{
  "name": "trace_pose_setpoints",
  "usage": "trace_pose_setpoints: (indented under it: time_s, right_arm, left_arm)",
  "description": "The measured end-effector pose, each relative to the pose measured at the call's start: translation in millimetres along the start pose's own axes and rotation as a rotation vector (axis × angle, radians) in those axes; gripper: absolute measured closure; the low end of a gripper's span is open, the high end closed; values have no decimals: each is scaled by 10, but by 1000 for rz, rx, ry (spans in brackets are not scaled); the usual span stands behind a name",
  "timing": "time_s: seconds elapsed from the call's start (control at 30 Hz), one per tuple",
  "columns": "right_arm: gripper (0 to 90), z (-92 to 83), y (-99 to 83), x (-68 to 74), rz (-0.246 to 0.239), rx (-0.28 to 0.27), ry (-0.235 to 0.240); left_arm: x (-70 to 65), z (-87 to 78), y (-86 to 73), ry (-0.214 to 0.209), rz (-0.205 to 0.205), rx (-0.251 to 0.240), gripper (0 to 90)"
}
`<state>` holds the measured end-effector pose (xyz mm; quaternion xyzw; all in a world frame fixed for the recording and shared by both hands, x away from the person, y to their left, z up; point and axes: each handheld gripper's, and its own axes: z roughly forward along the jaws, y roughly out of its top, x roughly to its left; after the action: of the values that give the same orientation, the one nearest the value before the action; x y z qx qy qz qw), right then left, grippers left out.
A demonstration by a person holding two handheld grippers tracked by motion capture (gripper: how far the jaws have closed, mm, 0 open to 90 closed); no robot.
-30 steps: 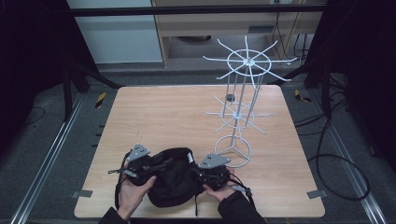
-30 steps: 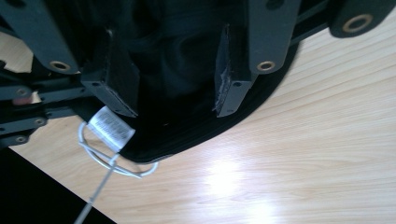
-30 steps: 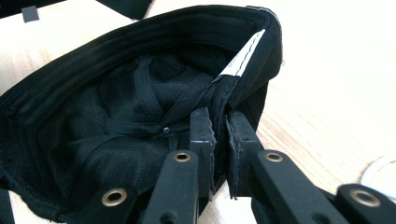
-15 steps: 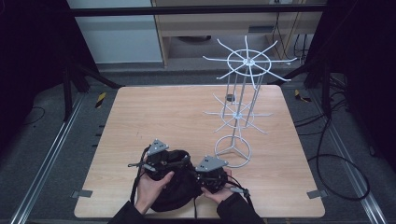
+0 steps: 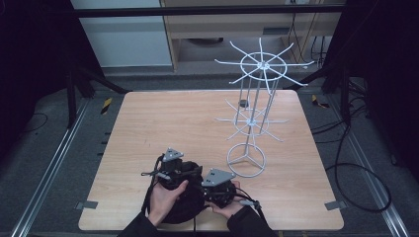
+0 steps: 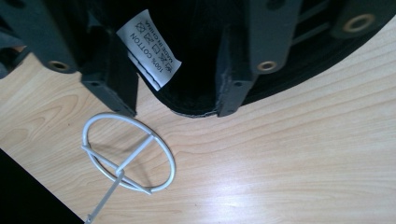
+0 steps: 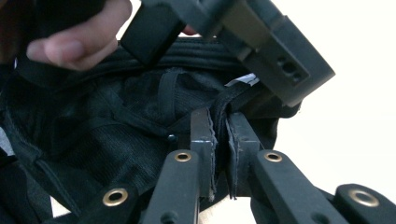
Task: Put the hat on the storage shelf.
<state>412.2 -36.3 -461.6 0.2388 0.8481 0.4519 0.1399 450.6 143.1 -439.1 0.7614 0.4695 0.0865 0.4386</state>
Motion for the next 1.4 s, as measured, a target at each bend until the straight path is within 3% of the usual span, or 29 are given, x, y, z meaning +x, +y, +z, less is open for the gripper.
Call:
trace_pose_setpoints:
  time_s: [0.17,0.3,0.4,0.6,0.63,0.8,0.83,1.0,1.1,1.2,1.33,1.37,1.4]
  right_arm:
    - [831,31,-7,10,11,8,5]
    - [795,28,-5,18,22,5,19]
    - [757,0,0,21,27,-6,29]
    - [654,-235,-3,-41,76,-72,62]
    - [635,-346,14,-72,95,-111,70]
    - [603,-540,60,-153,107,-165,22]
    - [588,-600,71,-208,123,-177,-7]
    - [548,-578,44,-263,145,-164,-13]
    - [476,-468,23,-252,164,-143,21]
    - [428,-385,37,-225,184,-156,64]
    - [452,-336,45,-217,211,-170,99]
    - [556,-315,34,-217,211,-168,97]
    - [556,-315,34,-217,211,-168,97]
  left_arm:
    - [-4,-6,-10,-38,-18,10,741]
    - [-5,-30,-16,-46,-12,2,804]
    - [7,-57,-13,-53,-11,-5,816]
    - [37,-224,33,-63,-9,-64,819]
    - [33,-310,57,-56,5,-99,822]
    - [20,-474,108,-58,32,-153,825]
    - [9,-540,133,-68,37,-179,825]
    - [-46,-653,184,-94,62,-234,825]
    - [-124,-732,220,-114,87,-275,826]
    - [-219,-790,241,-131,118,-299,826]
    - [-271,-813,241,-144,138,-306,826]
    - [-289,-813,241,-146,147,-304,826]
    - [-289,-813,241,-146,147,-304,826]
